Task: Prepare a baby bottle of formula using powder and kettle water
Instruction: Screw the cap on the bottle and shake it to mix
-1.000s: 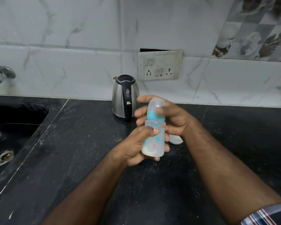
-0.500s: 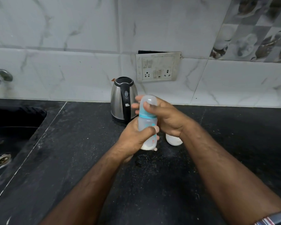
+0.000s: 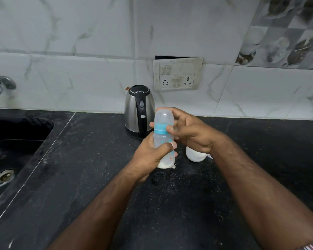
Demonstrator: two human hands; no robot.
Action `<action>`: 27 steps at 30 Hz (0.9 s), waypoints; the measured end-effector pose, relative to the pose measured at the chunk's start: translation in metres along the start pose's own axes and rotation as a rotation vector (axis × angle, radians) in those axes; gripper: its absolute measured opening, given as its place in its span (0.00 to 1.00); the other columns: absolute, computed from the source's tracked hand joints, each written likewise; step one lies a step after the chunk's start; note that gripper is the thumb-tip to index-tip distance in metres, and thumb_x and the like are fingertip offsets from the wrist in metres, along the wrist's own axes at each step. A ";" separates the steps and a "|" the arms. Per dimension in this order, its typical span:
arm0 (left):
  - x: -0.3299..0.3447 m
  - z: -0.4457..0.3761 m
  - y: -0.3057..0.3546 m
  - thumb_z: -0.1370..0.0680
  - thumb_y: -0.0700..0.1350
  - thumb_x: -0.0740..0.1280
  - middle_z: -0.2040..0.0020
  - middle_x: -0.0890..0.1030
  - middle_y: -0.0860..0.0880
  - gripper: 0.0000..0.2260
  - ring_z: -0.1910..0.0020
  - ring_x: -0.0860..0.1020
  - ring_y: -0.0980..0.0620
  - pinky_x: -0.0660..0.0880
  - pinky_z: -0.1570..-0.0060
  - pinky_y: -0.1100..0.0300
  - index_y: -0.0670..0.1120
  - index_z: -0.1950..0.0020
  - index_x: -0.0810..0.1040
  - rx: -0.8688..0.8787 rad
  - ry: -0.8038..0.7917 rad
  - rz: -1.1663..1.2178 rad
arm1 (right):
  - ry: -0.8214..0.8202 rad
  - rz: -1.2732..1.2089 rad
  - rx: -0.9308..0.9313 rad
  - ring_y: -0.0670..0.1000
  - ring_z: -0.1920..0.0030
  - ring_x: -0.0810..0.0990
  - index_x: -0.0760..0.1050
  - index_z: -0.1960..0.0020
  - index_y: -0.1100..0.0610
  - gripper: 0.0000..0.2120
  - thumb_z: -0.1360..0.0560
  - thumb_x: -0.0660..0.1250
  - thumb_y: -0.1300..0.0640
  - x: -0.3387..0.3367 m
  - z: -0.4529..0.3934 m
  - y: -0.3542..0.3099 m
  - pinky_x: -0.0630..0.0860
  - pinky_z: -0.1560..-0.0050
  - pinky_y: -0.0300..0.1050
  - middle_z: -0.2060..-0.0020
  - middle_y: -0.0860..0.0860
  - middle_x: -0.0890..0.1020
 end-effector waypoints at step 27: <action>-0.006 -0.005 0.013 0.29 0.49 0.74 0.56 0.86 0.48 0.16 0.52 0.86 0.40 0.85 0.55 0.49 0.49 0.43 0.77 0.039 0.088 -0.179 | 0.181 0.261 -0.248 0.43 0.41 0.82 0.74 0.30 0.44 0.23 0.23 0.71 0.58 0.002 0.005 -0.033 0.78 0.44 0.41 0.36 0.48 0.82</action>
Point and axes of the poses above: each hand's wrist, its own z-axis away from the middle knuckle, its own x-axis out of the palm, y = z × x, the point moved 6 cm from there along -z, towards the middle knuckle
